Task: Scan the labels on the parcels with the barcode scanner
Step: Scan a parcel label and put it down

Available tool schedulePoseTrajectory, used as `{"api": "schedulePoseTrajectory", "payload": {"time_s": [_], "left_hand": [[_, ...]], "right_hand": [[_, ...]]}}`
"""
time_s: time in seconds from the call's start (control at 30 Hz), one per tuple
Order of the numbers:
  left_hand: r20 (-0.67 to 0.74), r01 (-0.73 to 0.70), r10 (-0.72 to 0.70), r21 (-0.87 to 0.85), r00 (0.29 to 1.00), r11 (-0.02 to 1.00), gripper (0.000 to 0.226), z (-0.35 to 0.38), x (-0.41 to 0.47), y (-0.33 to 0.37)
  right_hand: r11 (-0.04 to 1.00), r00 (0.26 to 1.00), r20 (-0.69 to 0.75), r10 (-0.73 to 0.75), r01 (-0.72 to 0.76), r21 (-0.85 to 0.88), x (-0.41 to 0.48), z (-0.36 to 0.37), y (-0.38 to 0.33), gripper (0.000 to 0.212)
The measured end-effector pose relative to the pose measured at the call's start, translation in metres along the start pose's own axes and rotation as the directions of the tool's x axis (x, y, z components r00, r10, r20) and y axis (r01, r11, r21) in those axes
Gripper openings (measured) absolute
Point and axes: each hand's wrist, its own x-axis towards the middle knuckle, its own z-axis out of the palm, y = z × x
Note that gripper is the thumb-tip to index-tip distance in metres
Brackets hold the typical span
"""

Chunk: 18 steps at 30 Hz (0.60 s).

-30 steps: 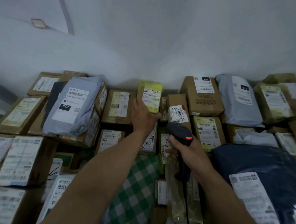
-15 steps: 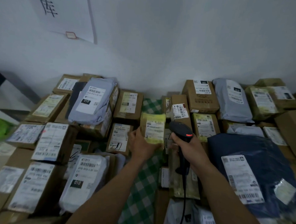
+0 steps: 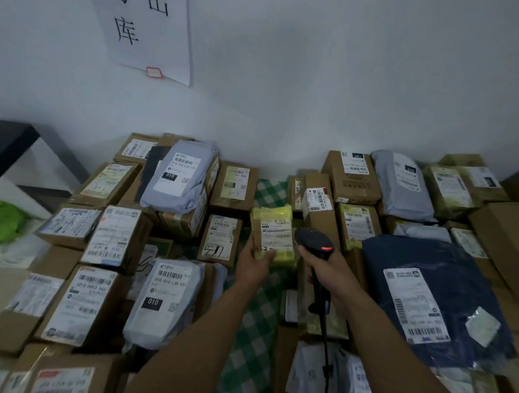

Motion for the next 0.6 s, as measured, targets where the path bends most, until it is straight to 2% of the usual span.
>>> {"api": "schedulePoseTrajectory", "payload": {"time_s": [0.1,0.13,0.27,0.43,0.5,0.6], "left_hand": [[0.025,-0.007,0.011,-0.125,1.000,0.992,0.050,-0.007,-0.013,-0.006],[0.039,-0.016,0.022,-0.147,0.999,0.989,0.055,-0.009,-0.021,-0.005],[0.032,-0.041,0.048,-0.210,0.998,0.977,0.048,-0.017,-0.053,-0.003],[0.069,-0.107,0.117,-0.128,0.991,0.986,0.097,-0.026,-0.080,-0.013],[0.107,-0.138,0.148,-0.095,0.983,0.986,0.103,-0.031,-0.088,-0.010],[0.076,-0.199,0.207,-0.102,0.975,0.975,0.105,-0.035,-0.095,-0.008]], "right_hand": [[1.000,1.000,0.005,0.000,0.000,0.012,-0.009,0.009,0.003,0.033],[1.000,1.000,-0.003,-0.007,0.008,0.021,-0.012,0.011,0.003,0.035],[0.997,0.998,-0.026,-0.063,0.064,0.042,-0.035,0.009,0.003,0.041],[0.991,0.992,-0.011,-0.127,0.127,0.038,-0.069,0.000,-0.001,0.045],[0.987,0.987,-0.020,-0.157,0.158,0.034,-0.083,-0.003,-0.004,0.037],[0.982,0.983,-0.012,-0.185,0.185,0.048,-0.101,-0.006,-0.008,0.032]]}}
